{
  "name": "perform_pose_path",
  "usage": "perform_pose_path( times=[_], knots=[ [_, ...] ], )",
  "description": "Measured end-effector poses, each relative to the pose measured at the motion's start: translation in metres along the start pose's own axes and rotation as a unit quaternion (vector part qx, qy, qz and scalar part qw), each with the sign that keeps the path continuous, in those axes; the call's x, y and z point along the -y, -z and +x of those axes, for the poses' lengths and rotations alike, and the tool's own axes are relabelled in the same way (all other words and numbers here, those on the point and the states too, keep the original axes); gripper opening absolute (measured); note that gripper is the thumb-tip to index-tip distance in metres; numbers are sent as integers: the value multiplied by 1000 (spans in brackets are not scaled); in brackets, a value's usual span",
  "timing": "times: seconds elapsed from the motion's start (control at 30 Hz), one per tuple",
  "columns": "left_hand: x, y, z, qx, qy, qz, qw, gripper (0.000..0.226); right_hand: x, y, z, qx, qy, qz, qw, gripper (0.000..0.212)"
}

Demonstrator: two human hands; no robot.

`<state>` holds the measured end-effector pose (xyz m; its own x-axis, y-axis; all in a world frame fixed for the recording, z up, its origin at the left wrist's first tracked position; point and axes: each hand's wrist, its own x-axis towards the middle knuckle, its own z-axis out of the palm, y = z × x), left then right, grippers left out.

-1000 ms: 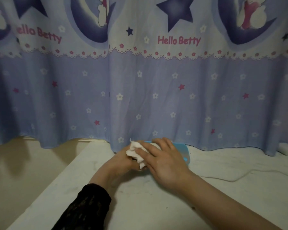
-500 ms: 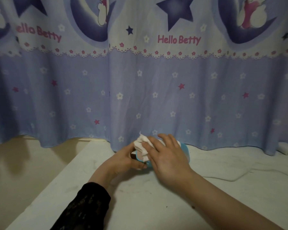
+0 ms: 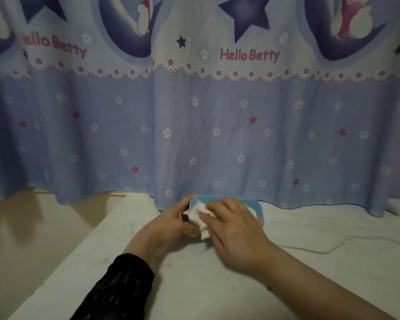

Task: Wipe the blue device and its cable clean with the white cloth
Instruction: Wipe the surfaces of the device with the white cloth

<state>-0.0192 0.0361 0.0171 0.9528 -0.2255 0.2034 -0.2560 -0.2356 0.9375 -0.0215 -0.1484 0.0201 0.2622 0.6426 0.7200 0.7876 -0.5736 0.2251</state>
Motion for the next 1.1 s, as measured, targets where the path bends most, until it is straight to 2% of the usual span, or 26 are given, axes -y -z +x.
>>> perform_pose_path(
  times=[0.1,0.27,0.4,0.47,0.63,0.7,0.8,1.0,1.1],
  knots=[
    [-2,-1,-1,-9,-9,10,1000,62,-2,-4,0,9,14,-13,1000,35],
    [0,-2,1,-3,10,-27,1000,68,-10,-2,4,-5,-91,-83,992,39],
    [-1,-1,1,-4,13,-9,1000,66,-3,-5,-2,10,-23,-36,999,38],
    [0,-1,0,-8,11,-2,1000,67,-3,-7,0,19,-22,-51,998,41],
    [0,-2,2,-8,11,-16,1000,69,-12,-2,6,9,-152,-107,982,40],
    [-1,-3,1,-6,8,-16,1000,68,-11,-2,2,-3,-131,-100,986,38],
    [-1,-3,0,-7,14,-33,999,69,-8,-4,-1,3,-53,-77,996,36],
    [-2,-3,0,-8,16,-23,1000,66,-20,2,3,8,-120,-98,988,37],
    [-2,-3,0,-6,20,-24,999,66,-16,5,-4,0,-68,-43,997,31]
  ],
)
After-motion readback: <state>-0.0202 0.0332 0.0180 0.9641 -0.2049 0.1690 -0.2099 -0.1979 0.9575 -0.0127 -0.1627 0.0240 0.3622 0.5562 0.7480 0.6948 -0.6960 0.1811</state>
